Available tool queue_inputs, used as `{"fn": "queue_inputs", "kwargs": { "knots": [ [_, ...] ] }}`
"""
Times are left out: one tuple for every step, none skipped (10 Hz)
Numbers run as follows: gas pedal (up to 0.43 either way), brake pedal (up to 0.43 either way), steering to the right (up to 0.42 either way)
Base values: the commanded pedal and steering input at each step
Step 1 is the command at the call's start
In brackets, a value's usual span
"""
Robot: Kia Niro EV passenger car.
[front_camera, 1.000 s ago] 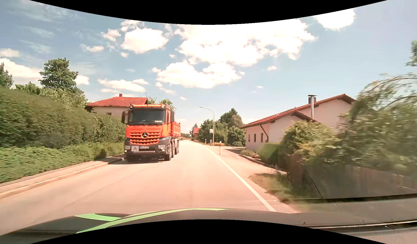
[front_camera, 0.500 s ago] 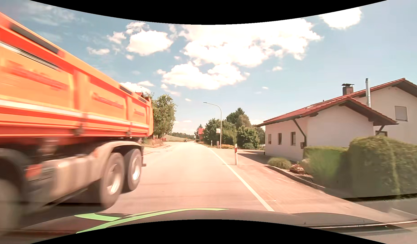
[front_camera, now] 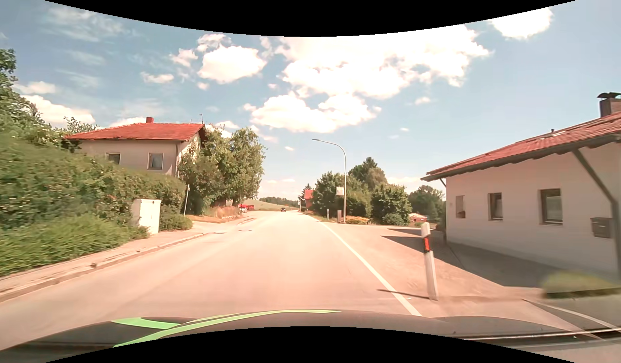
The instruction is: Follow the waypoints while adhering to traffic rules and regulations
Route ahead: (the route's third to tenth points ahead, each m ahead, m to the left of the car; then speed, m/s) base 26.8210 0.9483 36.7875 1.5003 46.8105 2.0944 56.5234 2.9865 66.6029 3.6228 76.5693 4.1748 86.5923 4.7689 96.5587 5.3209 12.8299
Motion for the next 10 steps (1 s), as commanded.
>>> {"fn": "queue_inputs", "kwargs": {
  "knots": [
    [0.098,0.0,-0.016],
    [0.098,0.0,-0.01],
    [0.098,0.0,-0.006],
    [0.098,0.0,-0.005],
    [0.11,0.0,-0.005],
    [0.118,0.0,-0.005],
    [0.118,0.0,-0.005],
    [0.118,0.0,-0.005],
    [0.118,0.0,-0.005],
    [0.118,0.0,-0.005]
  ]
}}
